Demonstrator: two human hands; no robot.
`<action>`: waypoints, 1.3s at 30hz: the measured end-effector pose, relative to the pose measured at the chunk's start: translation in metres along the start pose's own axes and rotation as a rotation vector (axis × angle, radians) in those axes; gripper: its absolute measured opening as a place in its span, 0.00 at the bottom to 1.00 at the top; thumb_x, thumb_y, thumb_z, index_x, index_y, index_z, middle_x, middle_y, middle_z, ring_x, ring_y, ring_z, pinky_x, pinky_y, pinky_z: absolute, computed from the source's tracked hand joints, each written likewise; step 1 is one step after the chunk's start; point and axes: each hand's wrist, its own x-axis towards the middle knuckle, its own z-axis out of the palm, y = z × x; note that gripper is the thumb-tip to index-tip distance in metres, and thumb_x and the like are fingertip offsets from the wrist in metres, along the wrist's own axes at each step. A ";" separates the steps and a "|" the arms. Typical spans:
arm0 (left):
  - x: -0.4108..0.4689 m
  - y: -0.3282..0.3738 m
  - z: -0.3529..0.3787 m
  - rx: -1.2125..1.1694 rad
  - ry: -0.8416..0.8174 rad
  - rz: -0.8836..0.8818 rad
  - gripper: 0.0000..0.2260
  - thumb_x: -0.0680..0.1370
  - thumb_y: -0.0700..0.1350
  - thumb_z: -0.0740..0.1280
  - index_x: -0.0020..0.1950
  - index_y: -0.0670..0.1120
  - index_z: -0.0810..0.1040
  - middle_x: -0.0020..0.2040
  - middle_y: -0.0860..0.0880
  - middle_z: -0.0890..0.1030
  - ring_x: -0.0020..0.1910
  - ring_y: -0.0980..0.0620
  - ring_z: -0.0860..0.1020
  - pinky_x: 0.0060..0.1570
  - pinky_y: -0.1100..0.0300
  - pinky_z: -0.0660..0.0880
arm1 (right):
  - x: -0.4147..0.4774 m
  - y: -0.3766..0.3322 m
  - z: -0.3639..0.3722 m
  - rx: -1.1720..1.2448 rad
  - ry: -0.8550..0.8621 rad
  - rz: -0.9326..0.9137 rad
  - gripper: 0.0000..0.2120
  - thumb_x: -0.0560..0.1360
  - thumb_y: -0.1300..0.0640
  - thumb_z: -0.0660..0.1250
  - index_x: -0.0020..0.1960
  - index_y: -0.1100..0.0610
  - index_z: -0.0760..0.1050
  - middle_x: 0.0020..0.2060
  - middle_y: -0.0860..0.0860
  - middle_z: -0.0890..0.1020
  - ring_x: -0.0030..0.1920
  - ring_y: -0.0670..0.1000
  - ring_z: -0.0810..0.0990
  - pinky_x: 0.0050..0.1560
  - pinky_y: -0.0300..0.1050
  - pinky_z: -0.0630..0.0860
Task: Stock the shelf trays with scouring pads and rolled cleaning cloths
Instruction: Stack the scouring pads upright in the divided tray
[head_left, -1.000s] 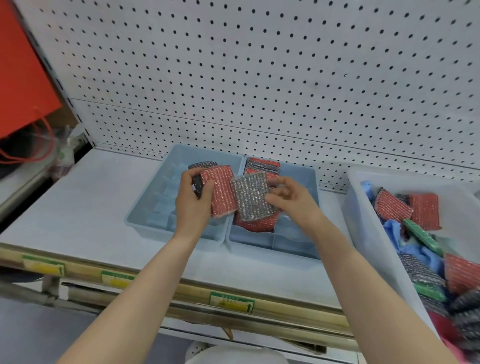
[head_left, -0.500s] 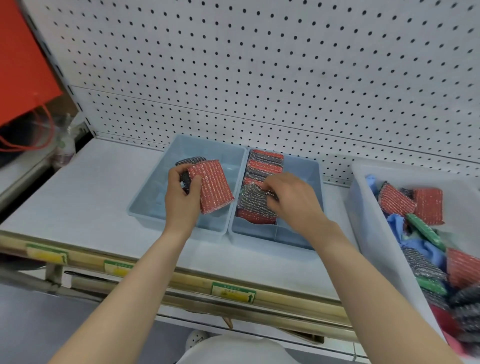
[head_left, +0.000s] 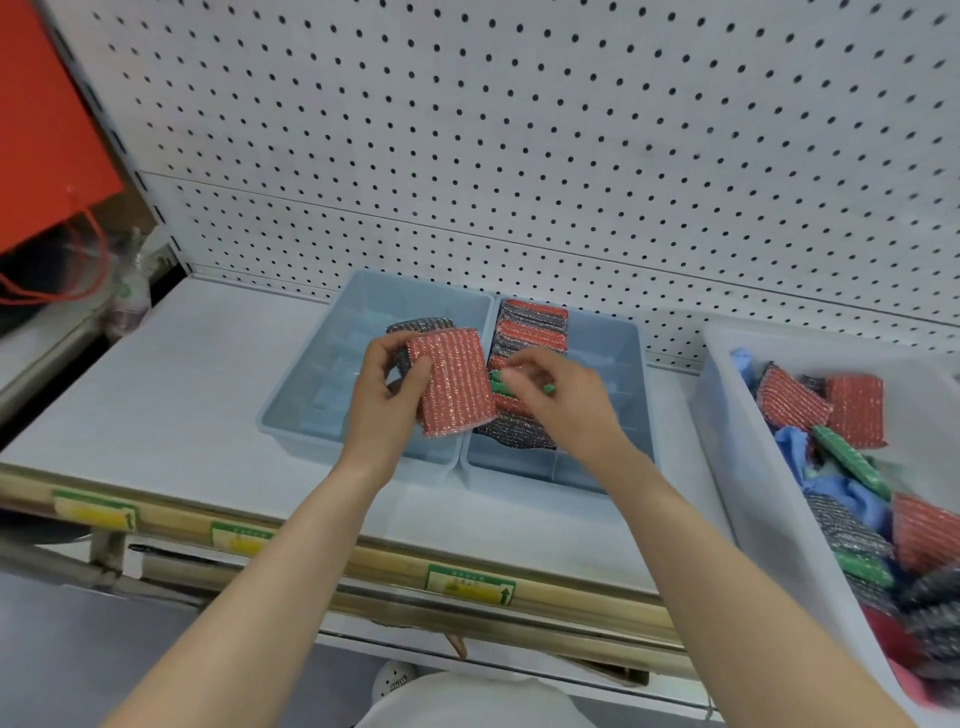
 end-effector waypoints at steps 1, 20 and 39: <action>-0.001 0.001 0.002 -0.023 -0.027 -0.001 0.10 0.79 0.44 0.67 0.55 0.58 0.75 0.58 0.53 0.78 0.53 0.50 0.80 0.52 0.41 0.80 | 0.002 -0.006 0.000 0.126 -0.059 0.081 0.12 0.74 0.44 0.70 0.53 0.48 0.79 0.44 0.44 0.83 0.45 0.42 0.80 0.46 0.35 0.77; -0.002 -0.003 -0.012 -0.029 0.079 -0.017 0.19 0.79 0.37 0.66 0.68 0.49 0.66 0.60 0.46 0.78 0.53 0.52 0.80 0.52 0.50 0.80 | -0.032 0.015 -0.004 -0.371 -0.101 -0.223 0.11 0.74 0.59 0.71 0.56 0.54 0.82 0.48 0.51 0.81 0.49 0.53 0.79 0.47 0.50 0.77; -0.013 0.006 -0.003 0.315 -0.348 0.183 0.20 0.73 0.39 0.73 0.58 0.59 0.74 0.50 0.61 0.79 0.45 0.68 0.78 0.48 0.69 0.75 | -0.021 -0.022 -0.016 0.090 0.008 -0.151 0.31 0.74 0.58 0.72 0.72 0.41 0.66 0.49 0.41 0.77 0.47 0.36 0.75 0.51 0.28 0.68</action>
